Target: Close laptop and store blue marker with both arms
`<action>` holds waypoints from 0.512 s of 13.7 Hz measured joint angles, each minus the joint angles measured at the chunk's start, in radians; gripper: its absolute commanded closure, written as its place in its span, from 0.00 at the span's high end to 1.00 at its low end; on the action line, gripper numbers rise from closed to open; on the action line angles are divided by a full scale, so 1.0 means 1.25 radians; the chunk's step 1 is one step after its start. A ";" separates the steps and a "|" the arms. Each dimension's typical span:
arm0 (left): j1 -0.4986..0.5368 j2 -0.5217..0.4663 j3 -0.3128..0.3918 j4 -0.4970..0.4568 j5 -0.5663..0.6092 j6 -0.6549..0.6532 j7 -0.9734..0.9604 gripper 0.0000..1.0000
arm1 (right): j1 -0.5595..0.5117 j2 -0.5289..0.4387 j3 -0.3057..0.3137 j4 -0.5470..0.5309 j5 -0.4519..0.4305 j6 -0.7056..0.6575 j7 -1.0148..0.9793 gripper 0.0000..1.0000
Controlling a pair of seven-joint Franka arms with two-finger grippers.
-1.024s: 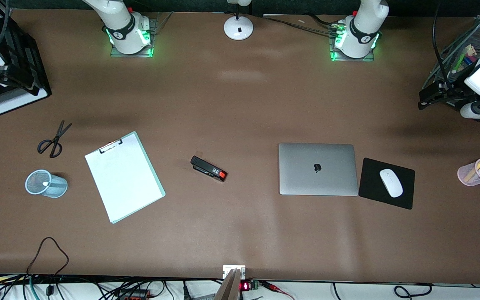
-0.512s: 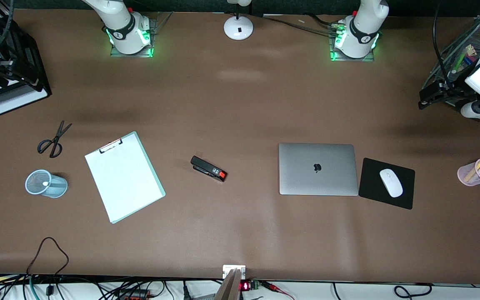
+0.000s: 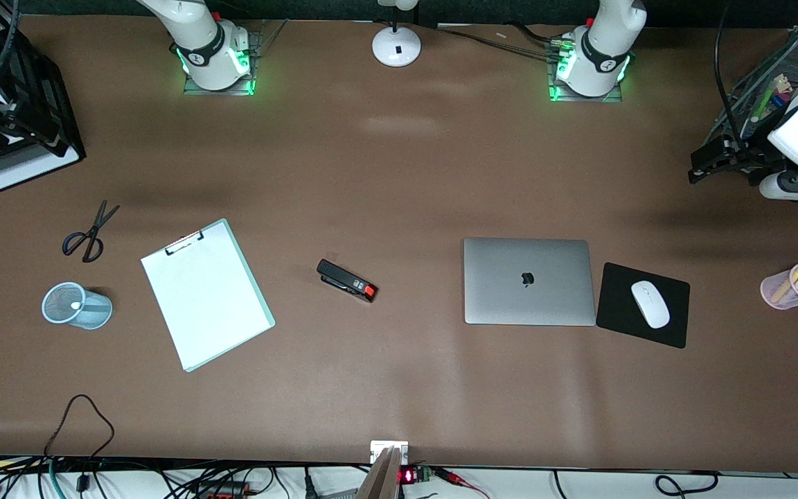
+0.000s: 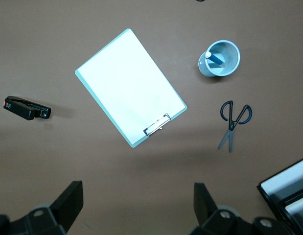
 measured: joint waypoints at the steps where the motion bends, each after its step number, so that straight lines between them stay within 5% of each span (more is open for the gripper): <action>1: 0.000 0.002 0.000 0.001 -0.004 0.000 0.000 1.00 | 0.000 0.000 0.000 0.000 0.000 -0.002 0.000 1.00; 7: -0.006 0.005 -0.002 0.006 -0.004 0.000 0.000 1.00 | -0.001 0.001 0.000 0.000 0.000 -0.014 -0.035 1.00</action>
